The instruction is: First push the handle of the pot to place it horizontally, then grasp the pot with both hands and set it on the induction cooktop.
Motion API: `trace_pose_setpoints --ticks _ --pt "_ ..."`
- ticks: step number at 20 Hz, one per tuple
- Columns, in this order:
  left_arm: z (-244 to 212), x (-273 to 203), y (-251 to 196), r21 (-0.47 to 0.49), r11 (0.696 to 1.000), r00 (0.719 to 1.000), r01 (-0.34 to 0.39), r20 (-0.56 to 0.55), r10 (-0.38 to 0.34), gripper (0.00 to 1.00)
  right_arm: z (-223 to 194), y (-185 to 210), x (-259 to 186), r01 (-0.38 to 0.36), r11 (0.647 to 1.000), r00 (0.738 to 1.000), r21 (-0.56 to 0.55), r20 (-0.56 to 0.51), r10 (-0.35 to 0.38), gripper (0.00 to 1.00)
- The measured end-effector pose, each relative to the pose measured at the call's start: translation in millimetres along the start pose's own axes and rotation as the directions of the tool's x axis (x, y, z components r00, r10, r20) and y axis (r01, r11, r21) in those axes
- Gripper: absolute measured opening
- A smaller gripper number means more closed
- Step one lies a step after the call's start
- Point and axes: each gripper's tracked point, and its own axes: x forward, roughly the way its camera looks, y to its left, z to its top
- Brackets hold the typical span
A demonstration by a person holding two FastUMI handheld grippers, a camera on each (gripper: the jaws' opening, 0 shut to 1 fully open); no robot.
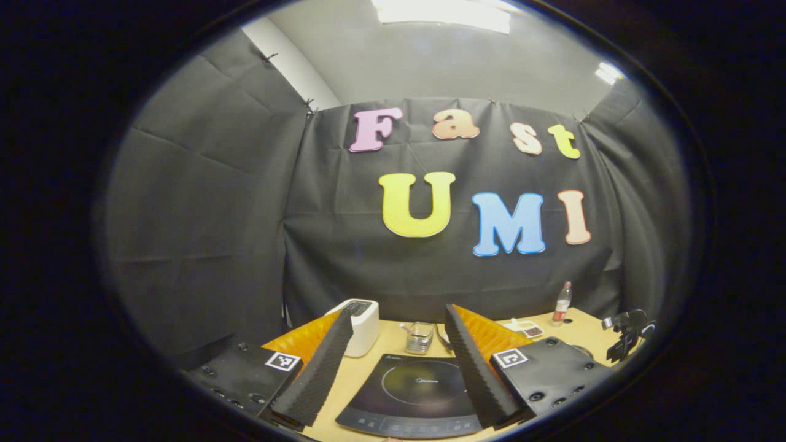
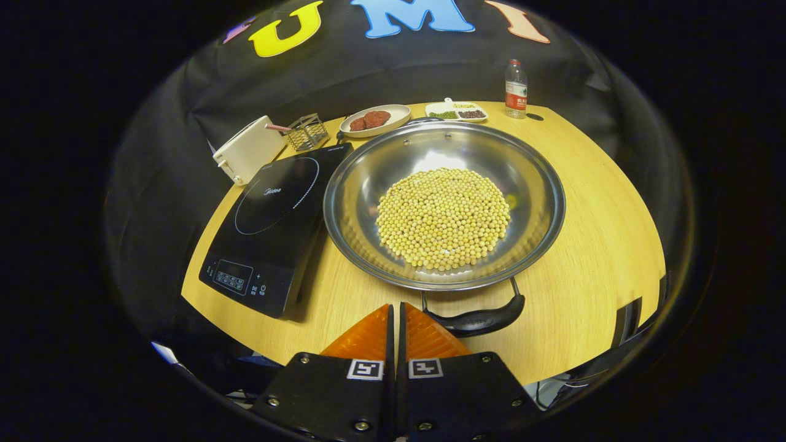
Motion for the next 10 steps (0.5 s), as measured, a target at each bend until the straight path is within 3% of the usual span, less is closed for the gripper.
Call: trace_pose_setpoints --ticks 10 --pt "-4.9 31.1 -101.4 0.021 0.998 0.998 0.061 -0.023 -0.06 1.0 15.8 -66.3 -5.6 0.015 0.999 1.0 -0.04 -0.026 -0.016 0.01"
